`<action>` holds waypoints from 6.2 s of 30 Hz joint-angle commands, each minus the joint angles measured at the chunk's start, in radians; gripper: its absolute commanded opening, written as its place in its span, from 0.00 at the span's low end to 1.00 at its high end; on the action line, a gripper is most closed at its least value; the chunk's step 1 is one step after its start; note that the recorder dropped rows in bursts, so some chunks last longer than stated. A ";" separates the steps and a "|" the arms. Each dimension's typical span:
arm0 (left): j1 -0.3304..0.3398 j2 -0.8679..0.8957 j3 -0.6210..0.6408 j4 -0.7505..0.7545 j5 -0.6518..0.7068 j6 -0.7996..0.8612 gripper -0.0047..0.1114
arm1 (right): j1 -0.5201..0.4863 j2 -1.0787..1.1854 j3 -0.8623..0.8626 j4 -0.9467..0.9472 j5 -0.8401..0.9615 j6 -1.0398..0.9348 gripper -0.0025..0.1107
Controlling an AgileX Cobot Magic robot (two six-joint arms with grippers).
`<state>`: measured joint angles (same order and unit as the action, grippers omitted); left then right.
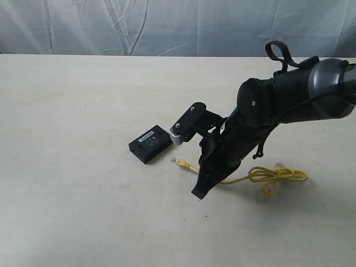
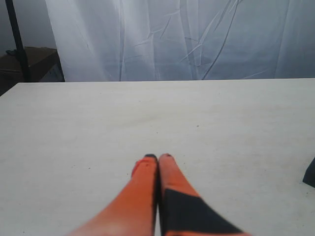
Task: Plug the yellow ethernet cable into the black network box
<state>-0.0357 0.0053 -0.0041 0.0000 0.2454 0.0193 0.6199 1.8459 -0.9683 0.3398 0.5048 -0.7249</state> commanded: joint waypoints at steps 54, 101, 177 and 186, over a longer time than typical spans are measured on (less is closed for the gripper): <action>-0.288 2.126 -1.474 -0.332 0.477 0.454 0.04 | 0.000 0.001 0.007 0.053 -0.055 -0.008 0.02; -0.256 2.245 -1.533 -0.760 0.795 0.853 0.04 | 0.000 0.032 0.007 -0.080 -0.059 -0.010 0.02; -0.256 2.297 -1.532 -0.813 0.856 0.907 0.04 | 0.000 0.017 0.007 -0.103 -0.086 -0.124 0.02; -0.256 2.297 -1.532 -0.813 0.856 0.907 0.04 | 0.000 0.017 0.007 -0.120 -0.044 -0.099 0.02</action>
<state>-0.2917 2.2991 -1.5377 -0.8092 1.0954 0.9211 0.6199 1.8610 -0.9683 0.2395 0.4432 -0.8272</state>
